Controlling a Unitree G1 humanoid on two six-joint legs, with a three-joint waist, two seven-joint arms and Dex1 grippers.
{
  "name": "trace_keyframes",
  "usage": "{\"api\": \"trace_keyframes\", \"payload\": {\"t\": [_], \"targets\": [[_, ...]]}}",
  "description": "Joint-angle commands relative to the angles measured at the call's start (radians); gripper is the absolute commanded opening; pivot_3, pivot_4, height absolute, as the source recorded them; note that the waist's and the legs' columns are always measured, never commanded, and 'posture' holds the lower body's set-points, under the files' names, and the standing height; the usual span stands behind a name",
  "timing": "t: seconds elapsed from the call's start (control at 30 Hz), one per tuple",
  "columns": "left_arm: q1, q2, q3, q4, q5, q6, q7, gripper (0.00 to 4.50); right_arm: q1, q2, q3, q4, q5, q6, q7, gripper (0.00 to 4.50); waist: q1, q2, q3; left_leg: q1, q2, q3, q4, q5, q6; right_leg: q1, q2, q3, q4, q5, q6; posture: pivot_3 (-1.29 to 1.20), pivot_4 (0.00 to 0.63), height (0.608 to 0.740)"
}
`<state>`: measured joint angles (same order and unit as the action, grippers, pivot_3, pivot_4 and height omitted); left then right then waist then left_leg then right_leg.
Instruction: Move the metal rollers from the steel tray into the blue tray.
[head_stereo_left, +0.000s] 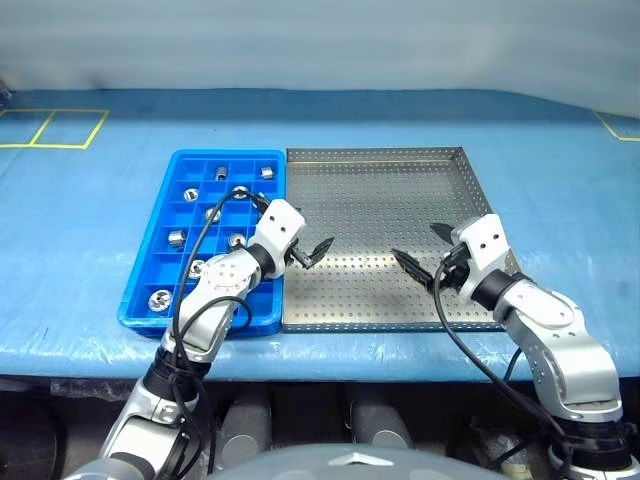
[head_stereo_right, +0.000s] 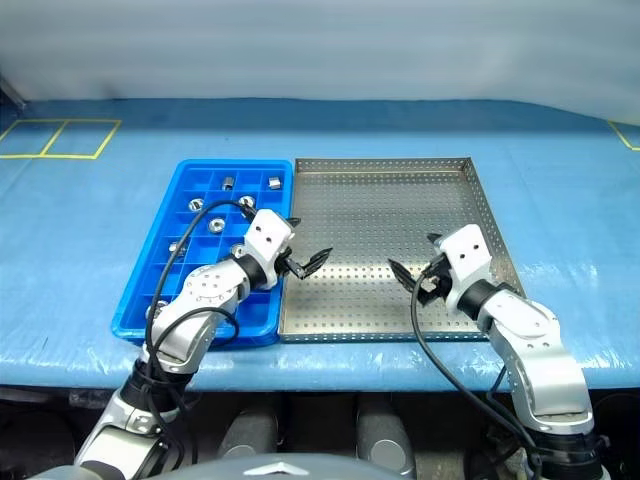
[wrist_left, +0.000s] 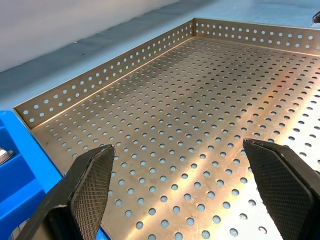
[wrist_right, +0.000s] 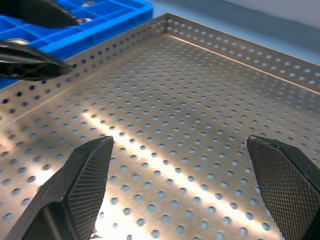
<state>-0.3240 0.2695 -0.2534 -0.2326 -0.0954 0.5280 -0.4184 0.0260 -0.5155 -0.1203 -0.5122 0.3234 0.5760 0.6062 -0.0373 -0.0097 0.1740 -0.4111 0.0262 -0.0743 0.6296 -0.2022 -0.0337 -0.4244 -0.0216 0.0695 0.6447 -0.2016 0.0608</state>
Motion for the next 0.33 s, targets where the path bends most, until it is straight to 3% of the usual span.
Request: {"api": "trace_keyframes", "payload": {"t": [0.03,0.33], "targets": [[-0.001,-0.001,0.014,-0.041,-0.003,-0.012,-0.005,4.50,-0.011,-0.013,0.006,-0.022,0.011,-0.026,0.009,4.49,0.001,0.000,0.000,0.000,0.000,0.000,0.000,0.000,0.000,0.000,0.000,0.000,0.000,0.000,0.000,0.03,0.150,0.740],[0.005,0.000,0.015,-0.059,0.001,-0.012,-0.004,4.50,-0.035,-0.015,0.013,0.013,0.004,-0.032,0.003,4.49,0.005,0.000,0.000,0.000,0.000,0.000,0.000,0.000,0.000,0.000,0.000,0.000,0.000,0.000,0.001,0.05,0.150,0.740]]}}
